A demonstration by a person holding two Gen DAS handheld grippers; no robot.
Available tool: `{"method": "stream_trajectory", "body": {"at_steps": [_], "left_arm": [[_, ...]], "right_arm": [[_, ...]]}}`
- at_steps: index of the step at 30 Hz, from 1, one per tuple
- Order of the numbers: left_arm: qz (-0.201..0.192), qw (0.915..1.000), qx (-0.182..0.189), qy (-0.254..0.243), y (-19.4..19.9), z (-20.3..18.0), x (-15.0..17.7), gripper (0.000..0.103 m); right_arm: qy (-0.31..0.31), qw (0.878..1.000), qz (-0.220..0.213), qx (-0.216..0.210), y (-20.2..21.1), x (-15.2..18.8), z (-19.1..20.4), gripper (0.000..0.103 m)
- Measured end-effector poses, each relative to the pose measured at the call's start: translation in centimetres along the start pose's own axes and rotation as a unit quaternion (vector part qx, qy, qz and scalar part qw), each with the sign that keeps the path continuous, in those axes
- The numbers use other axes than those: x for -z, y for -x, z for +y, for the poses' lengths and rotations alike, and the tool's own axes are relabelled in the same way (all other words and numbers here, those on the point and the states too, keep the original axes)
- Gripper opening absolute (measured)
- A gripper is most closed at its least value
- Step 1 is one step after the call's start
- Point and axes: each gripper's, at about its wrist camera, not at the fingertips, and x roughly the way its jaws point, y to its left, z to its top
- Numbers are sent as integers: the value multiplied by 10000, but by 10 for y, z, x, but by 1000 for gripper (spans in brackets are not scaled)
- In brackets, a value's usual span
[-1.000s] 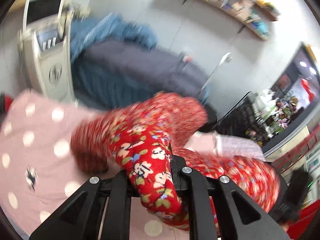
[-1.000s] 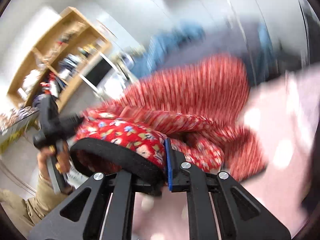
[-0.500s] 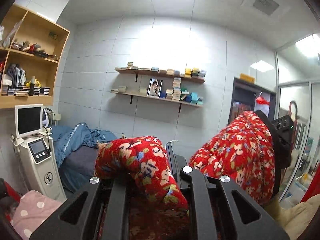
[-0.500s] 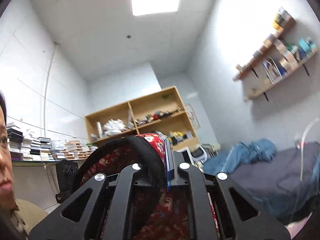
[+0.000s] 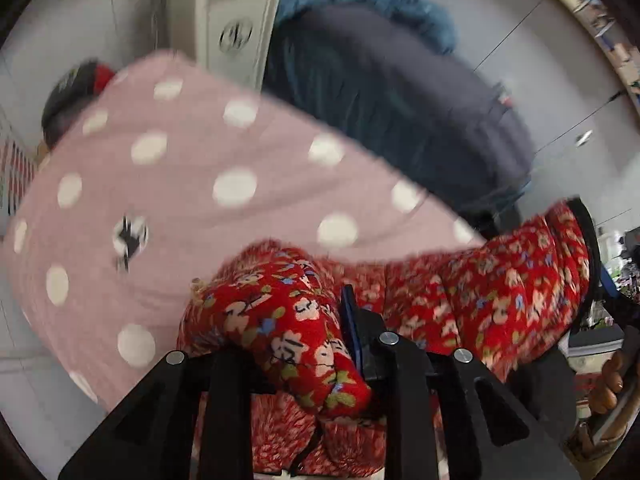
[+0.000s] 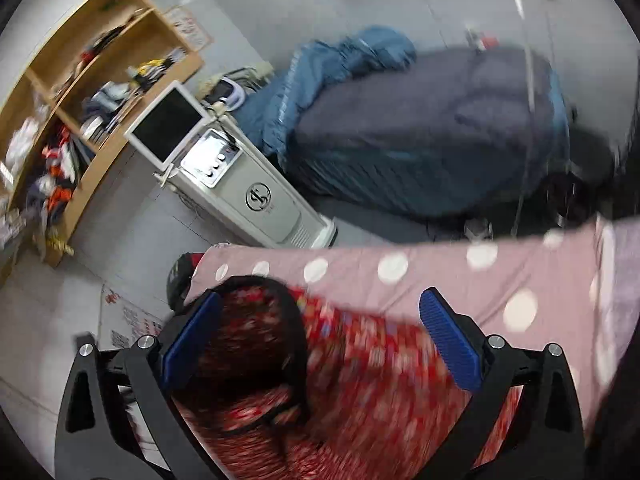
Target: Fold large clothes
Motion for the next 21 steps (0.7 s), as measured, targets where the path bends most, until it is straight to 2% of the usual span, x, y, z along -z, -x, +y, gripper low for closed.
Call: {"method": "stream_trajectory", "body": {"at_steps": [1, 2, 4, 6, 10, 13, 15, 16, 18, 19, 20, 21], "left_arm": [[506, 9983, 226, 198, -41, 21, 16, 27], [616, 9970, 319, 348, -60, 34, 29, 31], [373, 9975, 351, 493, -82, 59, 60, 68], [119, 9981, 450, 406, -86, 69, 76, 78], [-84, 9984, 465, 310, -76, 73, 63, 84], [-486, 9961, 734, 70, -44, 54, 38, 84], [-546, 9901, 1290, -18, -16, 38, 21, 84], [-634, 9827, 1742, -3, -1, 31, 11, 86], [-914, 9700, 2251, -1, 22, 23, -3, 94], [-1104, 9660, 2338, -32, 30, 23, -6, 96], [-1304, 9650, 2273, -96, 38, 19, -8, 96], [-1461, 9679, 2038, -164, 43, 19, -9, 96]], "right_arm": [[-490, 9983, 319, -44, -22, 22, -27, 98], [-767, 9956, 533, 30, -33, 38, -45, 98], [-1142, 9887, 881, 413, -51, 85, -82, 98], [-1181, 9828, 1203, 748, -58, 121, -102, 98], [-1363, 9680, 1753, 1173, -66, 179, -138, 98], [-1245, 9677, 1699, 1385, -64, 195, -139, 98], [-1240, 9694, 1602, 1388, -60, 194, -137, 98], [-1231, 9705, 1555, 1375, -57, 194, -134, 98], [-1090, 9738, 1451, 1369, -53, 196, -127, 98], [-1006, 9748, 1426, 1393, -50, 197, -123, 98], [-866, 9755, 1405, 1456, -51, 196, -118, 98], [-790, 9759, 1392, 1484, -45, 196, -115, 98]]}}
